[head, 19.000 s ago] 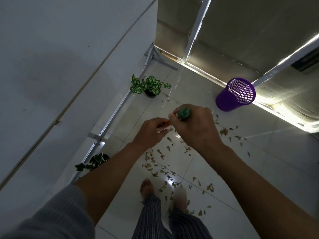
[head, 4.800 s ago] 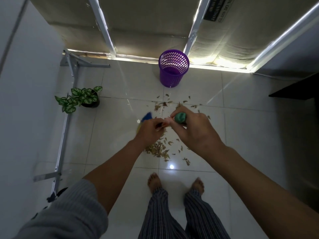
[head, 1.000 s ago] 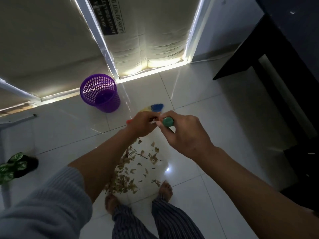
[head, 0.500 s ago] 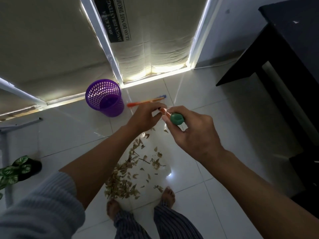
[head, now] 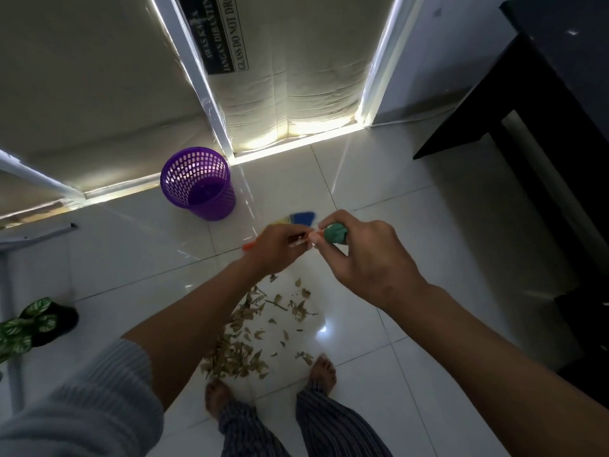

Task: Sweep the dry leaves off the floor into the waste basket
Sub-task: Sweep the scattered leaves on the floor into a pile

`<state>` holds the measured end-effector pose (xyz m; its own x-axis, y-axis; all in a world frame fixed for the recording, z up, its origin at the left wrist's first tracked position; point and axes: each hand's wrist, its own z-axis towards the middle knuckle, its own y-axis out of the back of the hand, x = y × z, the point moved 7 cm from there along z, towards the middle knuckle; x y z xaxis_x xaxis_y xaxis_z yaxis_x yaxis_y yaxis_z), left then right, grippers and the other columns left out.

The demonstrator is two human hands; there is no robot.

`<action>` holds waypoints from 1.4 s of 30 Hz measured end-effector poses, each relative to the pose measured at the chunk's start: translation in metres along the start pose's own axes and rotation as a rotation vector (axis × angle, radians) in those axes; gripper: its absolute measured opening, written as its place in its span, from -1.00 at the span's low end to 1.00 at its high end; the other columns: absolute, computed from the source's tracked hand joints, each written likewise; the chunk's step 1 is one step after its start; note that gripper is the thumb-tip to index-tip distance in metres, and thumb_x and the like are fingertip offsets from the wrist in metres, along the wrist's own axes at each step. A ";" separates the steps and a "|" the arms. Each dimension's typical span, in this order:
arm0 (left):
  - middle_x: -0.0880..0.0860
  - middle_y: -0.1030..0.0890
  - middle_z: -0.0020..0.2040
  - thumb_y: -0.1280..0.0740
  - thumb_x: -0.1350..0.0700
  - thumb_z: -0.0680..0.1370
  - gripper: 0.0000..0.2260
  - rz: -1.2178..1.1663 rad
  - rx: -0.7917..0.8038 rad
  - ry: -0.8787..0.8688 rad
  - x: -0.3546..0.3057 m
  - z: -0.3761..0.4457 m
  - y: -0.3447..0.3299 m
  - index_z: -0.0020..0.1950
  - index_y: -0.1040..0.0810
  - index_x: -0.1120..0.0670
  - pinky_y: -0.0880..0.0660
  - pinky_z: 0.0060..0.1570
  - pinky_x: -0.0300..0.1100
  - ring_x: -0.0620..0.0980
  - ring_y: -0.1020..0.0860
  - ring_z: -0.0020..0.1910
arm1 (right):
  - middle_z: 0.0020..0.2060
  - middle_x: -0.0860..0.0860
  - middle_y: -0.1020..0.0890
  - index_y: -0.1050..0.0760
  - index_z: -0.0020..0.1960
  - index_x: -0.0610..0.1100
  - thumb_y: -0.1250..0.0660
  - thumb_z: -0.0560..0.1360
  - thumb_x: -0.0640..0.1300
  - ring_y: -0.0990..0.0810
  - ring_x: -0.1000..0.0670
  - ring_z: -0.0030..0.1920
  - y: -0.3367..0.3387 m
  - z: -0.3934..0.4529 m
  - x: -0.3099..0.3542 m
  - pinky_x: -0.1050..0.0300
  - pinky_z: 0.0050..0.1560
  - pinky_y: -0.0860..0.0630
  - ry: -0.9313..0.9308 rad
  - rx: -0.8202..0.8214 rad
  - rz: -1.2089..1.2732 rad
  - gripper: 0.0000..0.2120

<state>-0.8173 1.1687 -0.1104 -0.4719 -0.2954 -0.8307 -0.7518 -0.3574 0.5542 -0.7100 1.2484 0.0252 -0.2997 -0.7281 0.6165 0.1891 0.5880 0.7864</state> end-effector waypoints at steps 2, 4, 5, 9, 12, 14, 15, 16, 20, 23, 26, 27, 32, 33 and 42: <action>-0.26 -0.49 -0.34 -0.43 0.26 0.46 -0.83 -0.003 -0.013 -0.016 -0.008 -0.009 0.006 -0.10 -0.60 -0.01 -0.34 -0.28 -0.53 -0.36 -0.50 -0.38 | -0.20 -0.08 -0.69 -0.54 0.12 -0.07 -0.33 0.58 0.09 -0.68 -0.11 -0.14 0.007 -0.003 0.010 -0.06 -0.13 -0.65 0.010 -0.013 0.012 -0.75; -0.27 -0.53 -0.31 -0.44 0.24 0.46 -0.84 -0.012 -0.002 -0.024 -0.015 -0.011 0.014 -0.06 -0.61 -0.01 -0.41 -0.26 -0.49 -0.33 -0.55 -0.33 | -0.21 -0.06 -0.69 -0.55 0.08 -0.06 -0.34 0.57 0.10 -0.70 -0.06 -0.16 0.016 0.001 0.019 -0.03 -0.14 -0.67 0.020 -0.037 0.049 -0.76; -0.21 -0.58 -0.27 -0.43 0.21 0.47 -0.85 -0.012 0.010 -0.036 -0.020 -0.010 0.018 -0.03 -0.62 -0.01 -0.50 -0.24 -0.38 -0.26 -0.59 -0.28 | -0.20 -0.06 -0.70 -0.56 0.07 -0.06 -0.35 0.55 0.11 -0.71 -0.04 -0.17 0.021 0.003 0.023 -0.02 -0.13 -0.68 0.025 -0.054 0.077 -0.75; 0.06 -0.67 -0.08 -0.38 0.17 0.51 -0.83 -0.023 0.012 -0.108 -0.037 -0.002 0.034 0.08 -0.61 0.15 -0.61 -0.04 -0.10 -0.05 -0.65 -0.11 | -0.12 -0.06 -0.72 -0.59 0.14 -0.13 -0.39 0.54 0.11 -0.72 0.00 -0.11 0.047 0.006 0.039 0.02 -0.06 -0.69 0.075 -0.184 0.082 -0.66; 0.06 -0.67 -0.09 -0.37 0.21 0.51 -0.86 -0.005 -0.065 -0.121 -0.047 0.002 0.037 0.06 -0.60 0.17 -0.60 -0.05 -0.10 -0.06 -0.64 -0.11 | -0.15 -0.07 -0.72 -0.59 0.12 -0.15 -0.37 0.54 0.13 -0.72 -0.04 -0.15 0.061 -0.001 0.047 0.00 -0.07 -0.69 0.122 -0.267 0.011 -0.64; -0.10 -0.62 -0.20 -0.38 0.23 0.50 -0.92 -0.012 -0.105 -0.104 -0.051 0.001 0.034 -0.03 -0.59 0.09 -0.54 -0.18 -0.30 -0.19 -0.59 -0.21 | -0.20 -0.07 -0.71 -0.58 0.09 -0.14 -0.37 0.55 0.12 -0.71 -0.07 -0.20 0.061 -0.008 0.051 -0.03 -0.12 -0.69 0.161 -0.272 -0.051 -0.67; -0.20 -0.56 -0.26 -0.38 0.27 0.49 -0.86 -0.011 -0.124 -0.085 -0.053 0.000 0.032 -0.09 -0.55 0.02 -0.44 -0.24 -0.44 -0.27 -0.56 -0.26 | -0.21 -0.07 -0.70 -0.57 0.08 -0.13 -0.38 0.55 0.11 -0.70 -0.08 -0.22 0.058 -0.012 0.051 -0.03 -0.15 -0.68 0.174 -0.256 -0.079 -0.68; -0.25 -0.51 -0.31 -0.37 0.30 0.49 -0.78 -0.011 -0.129 -0.066 -0.054 -0.002 0.027 -0.14 -0.51 -0.03 -0.37 -0.28 -0.52 -0.33 -0.52 -0.30 | -0.21 -0.07 -0.70 -0.56 0.08 -0.13 -0.38 0.55 0.11 -0.70 -0.09 -0.22 0.053 -0.015 0.049 -0.04 -0.18 -0.68 0.172 -0.227 -0.096 -0.70; -0.29 -0.43 -0.37 -0.35 0.34 0.48 -0.65 -0.019 -0.029 0.001 -0.045 -0.012 0.000 -0.23 -0.40 -0.12 -0.31 -0.35 -0.58 -0.38 -0.49 -0.36 | -0.23 -0.09 -0.68 -0.50 0.10 -0.09 -0.35 0.57 0.11 -0.69 -0.13 -0.18 0.025 -0.028 0.034 -0.06 -0.17 -0.65 0.083 -0.100 -0.081 -0.72; -0.22 -0.46 -0.40 -0.35 0.27 0.49 -0.59 -0.010 0.047 0.091 -0.029 -0.028 -0.018 -0.33 -0.36 -0.22 -0.33 -0.36 -0.51 -0.34 -0.49 -0.38 | -0.21 -0.08 -0.69 -0.53 0.11 -0.06 -0.32 0.57 0.14 -0.68 -0.10 -0.17 0.007 -0.038 0.027 -0.05 -0.13 -0.65 0.042 -0.043 -0.055 -0.71; -0.16 -0.54 -0.34 -0.37 0.22 0.48 -0.71 -0.019 0.108 0.106 -0.021 -0.050 -0.025 -0.27 -0.46 -0.18 -0.40 -0.29 -0.37 -0.23 -0.53 -0.33 | -0.24 -0.04 -0.68 -0.53 0.06 -0.04 -0.28 0.55 0.20 -0.68 -0.06 -0.19 -0.002 -0.047 0.031 -0.04 -0.14 -0.65 0.012 0.002 0.021 -0.68; -0.12 -0.56 -0.31 -0.38 0.20 0.47 -0.78 -0.025 0.116 0.109 -0.020 -0.056 -0.023 -0.23 -0.50 -0.13 -0.45 -0.27 -0.30 -0.18 -0.55 -0.30 | -0.24 -0.03 -0.68 -0.53 0.05 -0.03 -0.26 0.53 0.22 -0.68 -0.04 -0.19 -0.003 -0.049 0.035 -0.04 -0.14 -0.66 0.015 0.000 0.043 -0.66; -0.11 -0.51 -0.37 -0.41 0.20 0.47 -0.90 -0.037 0.056 0.054 -0.035 -0.073 0.009 -0.20 -0.52 0.06 -0.40 -0.31 -0.34 -0.14 -0.51 -0.37 | -0.23 -0.03 -0.68 -0.51 0.08 -0.03 -0.20 0.52 0.27 -0.69 -0.03 -0.20 0.008 -0.043 0.066 -0.03 -0.15 -0.67 0.084 -0.063 0.071 -0.60; -0.14 -0.52 -0.37 -0.41 0.21 0.48 -0.89 -0.043 0.024 0.043 -0.040 -0.073 0.018 -0.20 -0.52 0.05 -0.39 -0.30 -0.39 -0.17 -0.51 -0.37 | -0.24 -0.04 -0.68 -0.51 0.08 -0.05 -0.20 0.53 0.27 -0.70 -0.04 -0.21 0.014 -0.039 0.074 -0.03 -0.15 -0.67 0.107 -0.097 0.068 -0.59; -0.11 -0.59 -0.27 -0.41 0.26 0.48 -0.93 -0.066 -0.191 -0.024 -0.051 -0.069 0.058 -0.08 -0.60 0.12 -0.44 -0.28 -0.36 -0.21 -0.55 -0.30 | -0.22 -0.09 -0.70 -0.56 0.09 -0.16 -0.40 0.55 0.05 -0.70 -0.09 -0.23 0.030 -0.040 0.102 -0.03 -0.17 -0.69 0.242 -0.236 0.001 -0.72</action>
<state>-0.8047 1.1016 -0.0320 -0.4371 -0.2458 -0.8652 -0.6813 -0.5375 0.4969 -0.6978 1.1776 0.1134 -0.0742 -0.8069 0.5860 0.4087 0.5114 0.7559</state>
